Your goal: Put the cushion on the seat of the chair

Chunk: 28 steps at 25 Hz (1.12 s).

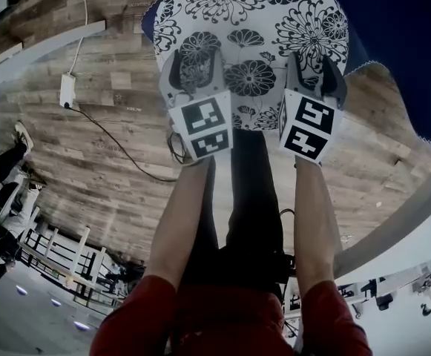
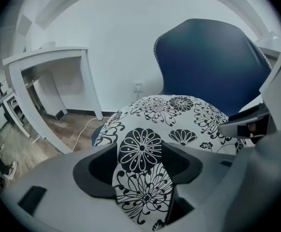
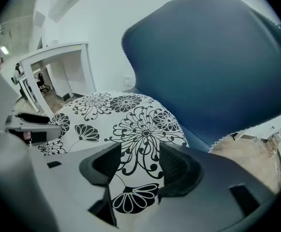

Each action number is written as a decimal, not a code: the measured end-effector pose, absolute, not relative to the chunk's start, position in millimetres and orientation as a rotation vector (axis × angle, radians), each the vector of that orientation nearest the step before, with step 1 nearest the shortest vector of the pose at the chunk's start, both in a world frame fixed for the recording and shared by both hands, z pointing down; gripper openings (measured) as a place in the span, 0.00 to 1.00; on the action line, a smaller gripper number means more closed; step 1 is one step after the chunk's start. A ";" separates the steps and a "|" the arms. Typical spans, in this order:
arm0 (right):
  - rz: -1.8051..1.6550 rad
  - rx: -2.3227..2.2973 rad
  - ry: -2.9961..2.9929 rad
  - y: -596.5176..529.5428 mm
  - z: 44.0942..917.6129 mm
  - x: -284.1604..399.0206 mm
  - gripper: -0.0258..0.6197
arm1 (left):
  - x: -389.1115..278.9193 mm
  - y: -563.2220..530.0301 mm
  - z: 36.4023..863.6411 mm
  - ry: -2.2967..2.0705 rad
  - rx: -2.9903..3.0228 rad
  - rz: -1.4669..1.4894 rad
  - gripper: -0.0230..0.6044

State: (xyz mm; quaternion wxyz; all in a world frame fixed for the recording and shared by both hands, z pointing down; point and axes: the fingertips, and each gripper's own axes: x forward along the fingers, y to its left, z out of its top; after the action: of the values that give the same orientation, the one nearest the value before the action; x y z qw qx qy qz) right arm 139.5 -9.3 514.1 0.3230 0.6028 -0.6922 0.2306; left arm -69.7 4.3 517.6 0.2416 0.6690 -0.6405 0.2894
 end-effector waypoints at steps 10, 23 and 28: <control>0.547 1.625 -1.866 -11.3 461.2 126.0 0.41 | -74.0 4.2 464.1 -1.773 1.889 0.735 0.48; 0.441 1.774 -1.938 15.2 308.3 117.8 0.41 | -75.1 20.3 303.9 -1.790 2.082 0.562 0.48; 0.373 1.855 -1.990 28.8 235.4 112.1 0.41 | -76.7 31.0 234.4 -1.777 2.192 0.477 0.48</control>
State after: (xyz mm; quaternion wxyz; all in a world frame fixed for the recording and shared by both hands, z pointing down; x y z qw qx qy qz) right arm 112.1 28.8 235.4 0.1967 0.6623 -0.7106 0.1330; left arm -76.7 31.0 234.4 0.1395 0.7584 -0.6149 0.1651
